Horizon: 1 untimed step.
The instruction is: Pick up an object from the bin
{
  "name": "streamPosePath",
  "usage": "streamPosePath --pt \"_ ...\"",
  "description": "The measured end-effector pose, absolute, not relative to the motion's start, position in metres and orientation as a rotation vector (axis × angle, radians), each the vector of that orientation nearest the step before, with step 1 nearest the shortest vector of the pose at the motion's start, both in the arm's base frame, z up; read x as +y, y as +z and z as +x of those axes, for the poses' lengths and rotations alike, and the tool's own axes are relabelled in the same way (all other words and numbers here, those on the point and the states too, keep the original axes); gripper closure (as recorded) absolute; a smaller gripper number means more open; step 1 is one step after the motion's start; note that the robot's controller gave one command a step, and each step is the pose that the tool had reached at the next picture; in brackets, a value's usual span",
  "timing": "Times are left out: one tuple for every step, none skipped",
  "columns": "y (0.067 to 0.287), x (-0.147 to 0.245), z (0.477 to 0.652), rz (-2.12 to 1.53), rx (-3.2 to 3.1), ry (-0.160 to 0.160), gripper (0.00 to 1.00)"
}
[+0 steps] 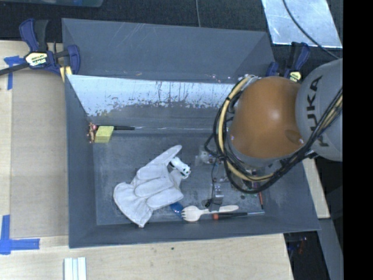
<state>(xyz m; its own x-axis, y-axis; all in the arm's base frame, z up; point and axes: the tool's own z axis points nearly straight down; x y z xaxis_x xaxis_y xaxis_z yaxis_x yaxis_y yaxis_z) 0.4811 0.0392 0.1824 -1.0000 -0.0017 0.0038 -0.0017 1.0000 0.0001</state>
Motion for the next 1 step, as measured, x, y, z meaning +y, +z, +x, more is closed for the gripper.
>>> streamPosePath --pt "0.1849 0.0391 0.4826 0.0 -3.144 -0.001 0.0"
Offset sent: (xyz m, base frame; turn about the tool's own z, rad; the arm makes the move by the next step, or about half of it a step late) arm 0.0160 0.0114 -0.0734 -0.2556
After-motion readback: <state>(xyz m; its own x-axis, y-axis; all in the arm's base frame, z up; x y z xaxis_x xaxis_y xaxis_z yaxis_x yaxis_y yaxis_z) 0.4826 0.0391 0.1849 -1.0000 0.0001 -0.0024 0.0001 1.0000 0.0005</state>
